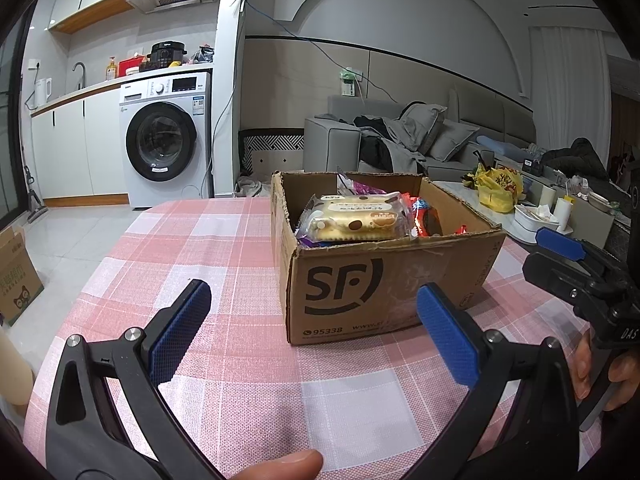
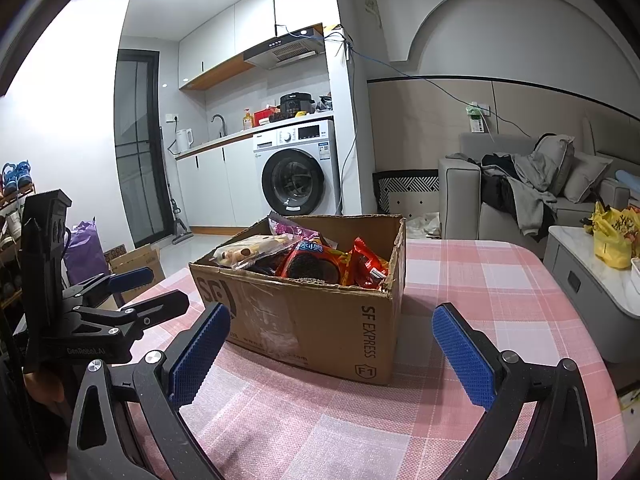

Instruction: Organize snacks

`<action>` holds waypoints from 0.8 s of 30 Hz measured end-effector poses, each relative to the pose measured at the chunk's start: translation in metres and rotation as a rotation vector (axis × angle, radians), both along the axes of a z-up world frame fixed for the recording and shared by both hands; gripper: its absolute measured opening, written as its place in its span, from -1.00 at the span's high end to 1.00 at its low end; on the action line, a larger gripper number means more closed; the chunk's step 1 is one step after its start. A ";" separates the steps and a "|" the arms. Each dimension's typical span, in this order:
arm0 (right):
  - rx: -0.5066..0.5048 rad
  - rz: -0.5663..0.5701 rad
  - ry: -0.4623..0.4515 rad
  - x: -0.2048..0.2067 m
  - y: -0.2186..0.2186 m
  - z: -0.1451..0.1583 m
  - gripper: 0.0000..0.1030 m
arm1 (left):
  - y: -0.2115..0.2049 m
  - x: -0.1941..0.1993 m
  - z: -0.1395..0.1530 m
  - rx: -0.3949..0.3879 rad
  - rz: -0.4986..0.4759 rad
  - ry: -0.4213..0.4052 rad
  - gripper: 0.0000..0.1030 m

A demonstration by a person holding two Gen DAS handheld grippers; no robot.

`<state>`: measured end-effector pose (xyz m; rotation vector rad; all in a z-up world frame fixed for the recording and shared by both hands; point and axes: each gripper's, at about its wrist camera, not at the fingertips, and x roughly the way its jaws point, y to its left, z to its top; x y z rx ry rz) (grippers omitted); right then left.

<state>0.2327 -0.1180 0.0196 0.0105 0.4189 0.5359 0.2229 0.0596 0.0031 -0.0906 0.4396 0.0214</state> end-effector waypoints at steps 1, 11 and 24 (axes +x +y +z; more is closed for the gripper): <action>0.001 -0.001 0.000 0.000 0.000 0.000 -1.00 | 0.000 0.000 0.000 0.000 0.000 0.001 -0.99; 0.000 -0.001 0.001 0.000 0.000 0.000 -1.00 | 0.000 0.000 -0.001 -0.001 0.000 0.001 -0.99; 0.000 0.001 0.001 -0.001 0.000 -0.001 -1.00 | 0.000 0.001 -0.003 -0.002 0.006 0.003 -0.99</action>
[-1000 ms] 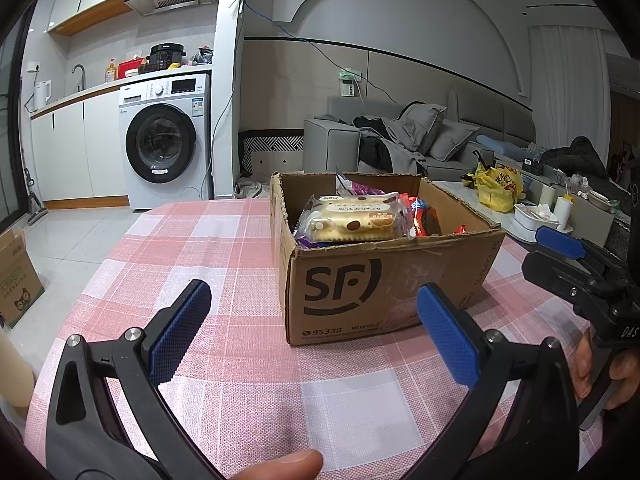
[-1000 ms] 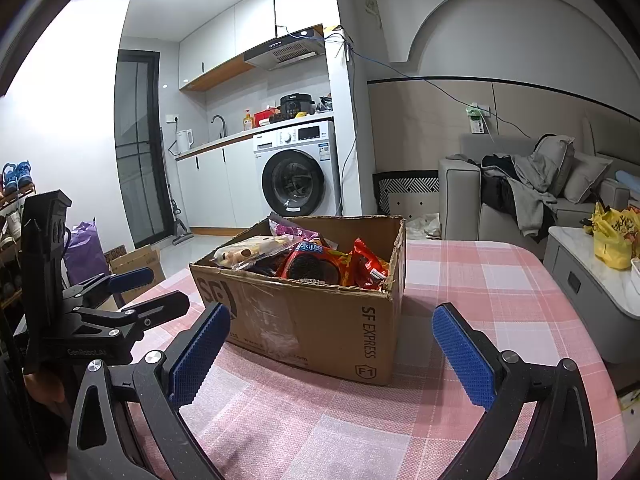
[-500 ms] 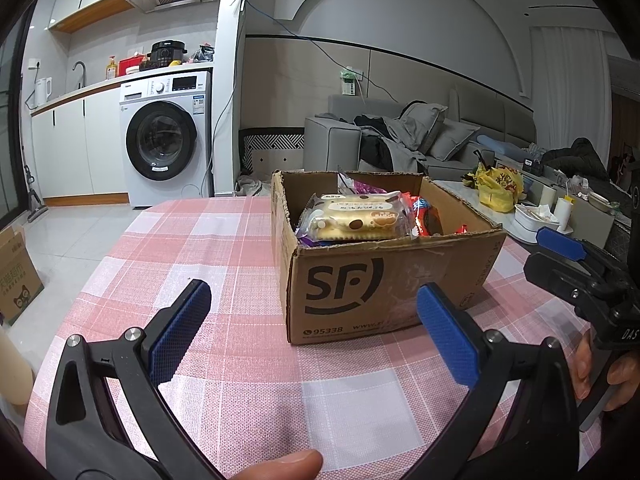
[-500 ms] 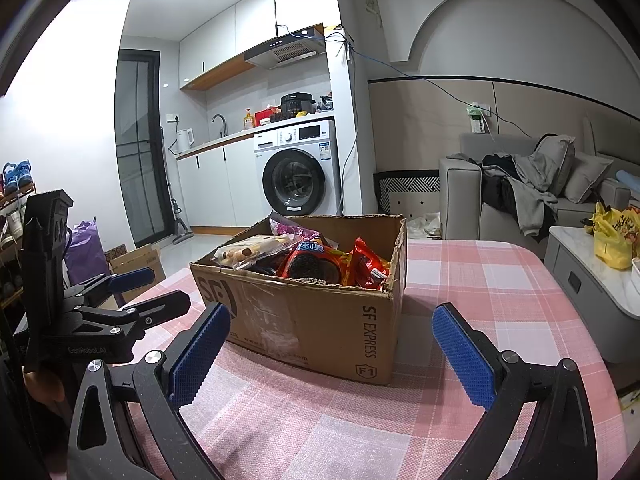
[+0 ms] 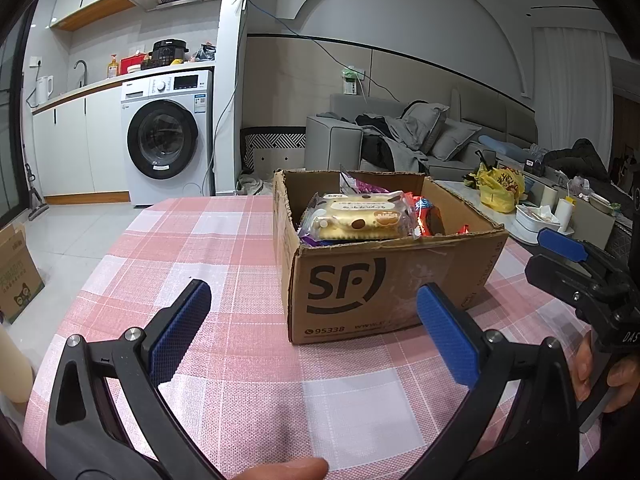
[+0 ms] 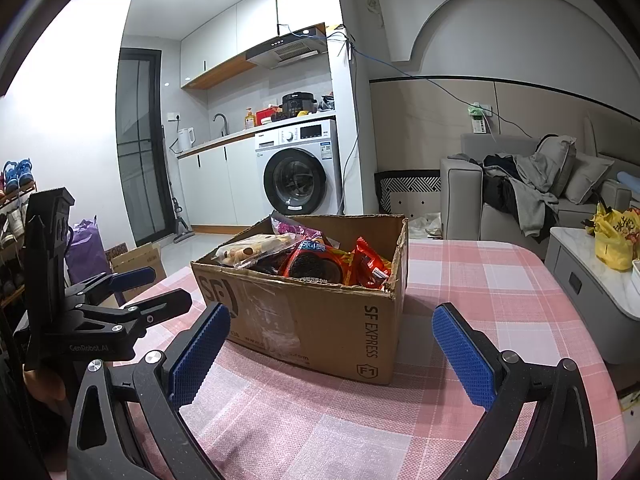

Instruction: Organize snacks

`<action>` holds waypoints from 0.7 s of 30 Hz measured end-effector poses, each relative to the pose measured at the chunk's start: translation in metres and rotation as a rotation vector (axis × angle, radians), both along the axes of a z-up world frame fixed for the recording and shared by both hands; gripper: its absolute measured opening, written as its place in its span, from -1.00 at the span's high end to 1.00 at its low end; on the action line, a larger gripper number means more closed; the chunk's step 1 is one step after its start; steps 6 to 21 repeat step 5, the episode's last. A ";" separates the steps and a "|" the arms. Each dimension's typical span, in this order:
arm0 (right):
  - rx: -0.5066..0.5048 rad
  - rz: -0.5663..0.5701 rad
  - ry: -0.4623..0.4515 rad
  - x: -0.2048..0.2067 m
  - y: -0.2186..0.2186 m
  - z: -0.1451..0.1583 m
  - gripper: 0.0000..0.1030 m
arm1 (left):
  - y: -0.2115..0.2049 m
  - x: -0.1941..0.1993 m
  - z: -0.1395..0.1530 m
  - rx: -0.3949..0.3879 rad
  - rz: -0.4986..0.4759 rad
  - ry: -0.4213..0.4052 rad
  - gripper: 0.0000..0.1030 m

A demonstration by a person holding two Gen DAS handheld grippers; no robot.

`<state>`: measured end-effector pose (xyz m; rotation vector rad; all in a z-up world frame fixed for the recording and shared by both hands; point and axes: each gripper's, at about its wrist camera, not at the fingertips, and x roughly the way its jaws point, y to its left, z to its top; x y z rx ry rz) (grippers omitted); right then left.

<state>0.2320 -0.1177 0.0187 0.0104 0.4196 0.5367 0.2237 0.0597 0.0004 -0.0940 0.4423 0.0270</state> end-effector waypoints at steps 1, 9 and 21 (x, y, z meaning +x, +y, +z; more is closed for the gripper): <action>0.000 0.000 -0.001 0.000 0.000 0.000 -1.00 | 0.000 0.000 -0.001 -0.001 0.002 0.000 -0.99; -0.001 0.000 -0.001 0.000 0.000 0.000 -1.00 | 0.001 0.000 -0.001 -0.006 0.012 0.000 -0.99; -0.001 0.000 -0.001 0.000 0.000 0.000 -1.00 | 0.001 0.000 -0.001 -0.006 0.012 0.000 -0.99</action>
